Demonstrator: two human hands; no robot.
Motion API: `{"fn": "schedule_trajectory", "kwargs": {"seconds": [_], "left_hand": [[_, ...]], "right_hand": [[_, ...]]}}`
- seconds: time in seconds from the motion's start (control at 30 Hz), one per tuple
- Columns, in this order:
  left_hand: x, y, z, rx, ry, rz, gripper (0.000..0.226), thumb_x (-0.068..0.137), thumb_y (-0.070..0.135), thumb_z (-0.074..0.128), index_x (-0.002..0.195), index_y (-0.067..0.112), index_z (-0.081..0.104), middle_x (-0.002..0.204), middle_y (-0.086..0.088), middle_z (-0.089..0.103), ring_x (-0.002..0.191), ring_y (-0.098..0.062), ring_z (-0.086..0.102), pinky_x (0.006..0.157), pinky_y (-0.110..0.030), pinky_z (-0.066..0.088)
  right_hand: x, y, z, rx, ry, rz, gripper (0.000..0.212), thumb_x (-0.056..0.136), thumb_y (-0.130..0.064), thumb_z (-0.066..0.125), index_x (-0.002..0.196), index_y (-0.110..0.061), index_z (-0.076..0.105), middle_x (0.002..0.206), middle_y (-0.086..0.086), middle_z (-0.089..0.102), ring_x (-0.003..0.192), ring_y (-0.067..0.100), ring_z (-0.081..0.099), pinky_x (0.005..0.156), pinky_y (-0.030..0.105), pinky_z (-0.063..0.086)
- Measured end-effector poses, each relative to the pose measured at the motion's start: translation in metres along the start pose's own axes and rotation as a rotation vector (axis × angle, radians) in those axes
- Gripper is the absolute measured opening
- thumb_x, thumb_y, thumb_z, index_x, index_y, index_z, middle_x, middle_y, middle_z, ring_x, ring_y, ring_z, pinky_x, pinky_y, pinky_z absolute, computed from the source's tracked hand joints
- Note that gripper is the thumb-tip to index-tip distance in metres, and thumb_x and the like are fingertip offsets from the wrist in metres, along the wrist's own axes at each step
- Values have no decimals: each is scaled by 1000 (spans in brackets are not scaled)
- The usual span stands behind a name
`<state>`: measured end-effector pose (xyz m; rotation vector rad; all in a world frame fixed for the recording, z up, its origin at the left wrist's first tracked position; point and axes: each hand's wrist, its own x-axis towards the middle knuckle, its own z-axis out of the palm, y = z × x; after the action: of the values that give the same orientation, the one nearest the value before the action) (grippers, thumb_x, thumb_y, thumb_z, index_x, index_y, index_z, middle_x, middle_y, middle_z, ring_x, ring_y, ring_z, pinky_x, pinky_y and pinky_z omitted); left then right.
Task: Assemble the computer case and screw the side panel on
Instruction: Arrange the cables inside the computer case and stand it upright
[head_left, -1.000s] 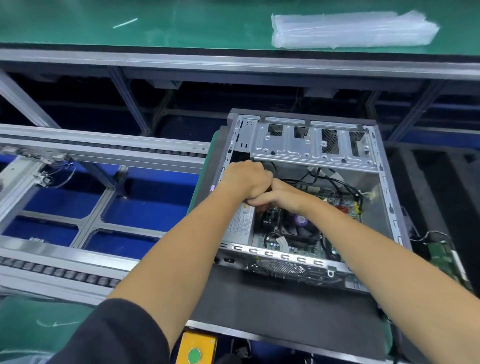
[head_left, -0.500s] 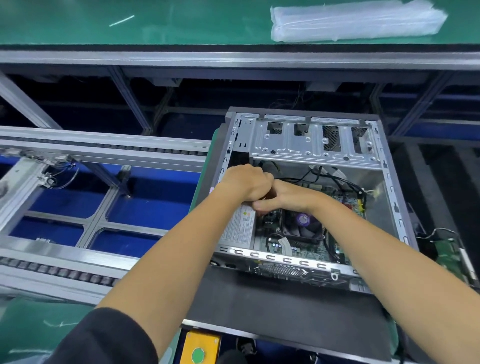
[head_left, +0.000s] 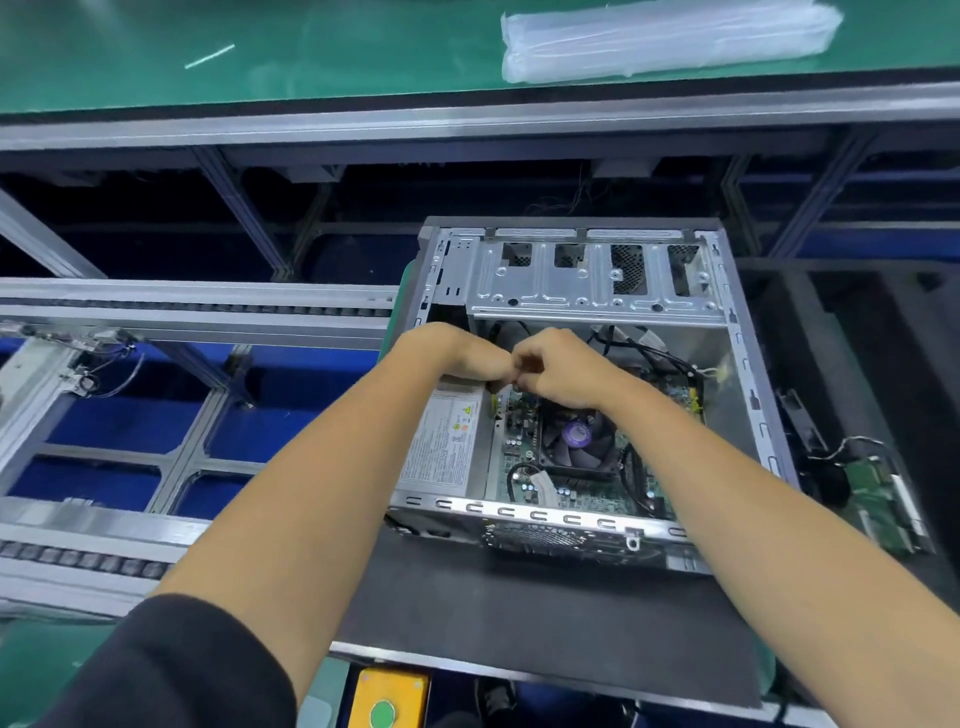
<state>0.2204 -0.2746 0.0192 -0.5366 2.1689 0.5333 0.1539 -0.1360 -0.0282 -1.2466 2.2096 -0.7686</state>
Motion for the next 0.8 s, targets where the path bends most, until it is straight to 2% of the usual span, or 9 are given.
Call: {"fn": "schedule_trajectory", "kwargs": {"seconds": [0.03, 0.07, 0.1, 0.23, 0.37, 0.53, 0.67, 0.73, 0.8], "left_hand": [[-2, 1, -1, -9, -17, -10, 28, 77, 24, 50, 88, 0, 59, 128, -32, 47, 77, -33, 50, 76, -37, 40], [-1, 2, -3, -14, -23, -18, 26, 75, 23, 51, 80, -2, 57, 115, -35, 51, 70, -20, 32, 68, -35, 35], [0, 2, -5, -21, -21, -34, 22, 72, 24, 53, 70, 2, 54, 97, -29, 51, 62, -26, 38, 66, -34, 33], [10, 4, -14, -53, 10, -113, 19, 60, 30, 59, 60, 16, 45, 78, -9, 42, 61, -23, 36, 70, -36, 33], [19, 10, -14, 48, -138, -116, 18, 71, 25, 60, 55, 19, 54, 78, -5, 42, 80, -20, 54, 78, -36, 41], [27, 15, -15, 156, -312, -183, 22, 73, 31, 64, 58, 18, 74, 87, -3, 60, 76, -18, 55, 67, -27, 43], [38, 14, -11, 126, -464, -225, 26, 83, 29, 61, 74, 9, 76, 81, -9, 66, 69, -22, 59, 77, -29, 47], [42, 12, -9, 120, -467, -213, 26, 87, 24, 57, 77, 5, 70, 70, -8, 65, 58, -19, 58, 64, -22, 49], [43, 10, -10, 130, -451, -182, 26, 88, 22, 55, 71, 6, 66, 57, -4, 63, 46, -15, 56, 51, -16, 47]], "right_hand": [[0, 1, -1, -10, 22, -1, 16, 87, -1, 67, 85, -16, 71, 76, -7, 63, 69, -4, 54, 56, 2, 36], [0, 2, -1, -24, 22, 5, 13, 87, -3, 66, 88, -14, 73, 80, -5, 64, 71, 1, 56, 57, 4, 37], [1, 3, 0, -43, 0, 17, 12, 87, -4, 66, 90, -14, 73, 84, -3, 65, 75, 8, 58, 61, 8, 39], [4, 5, 5, -180, -158, 76, 12, 87, -15, 67, 99, -18, 68, 101, 6, 66, 96, 23, 60, 77, 33, 49], [4, 10, 7, -286, -337, 185, 53, 85, -46, 71, 130, -23, 56, 122, 8, 51, 107, 29, 54, 92, 41, 48], [7, 9, 10, -254, -392, 181, 48, 84, -34, 73, 125, -14, 58, 113, 8, 64, 95, 25, 60, 77, 35, 50], [9, 8, 13, -267, -400, 203, 40, 85, -26, 69, 121, -11, 58, 99, 7, 62, 83, 22, 61, 69, 35, 52], [10, 8, 13, -255, -411, 220, 40, 87, -26, 67, 123, -11, 57, 96, 4, 59, 78, 18, 58, 61, 30, 46], [11, 9, 13, -231, -416, 227, 43, 87, -27, 67, 126, -11, 57, 109, 8, 61, 88, 22, 61, 70, 33, 50]]}}
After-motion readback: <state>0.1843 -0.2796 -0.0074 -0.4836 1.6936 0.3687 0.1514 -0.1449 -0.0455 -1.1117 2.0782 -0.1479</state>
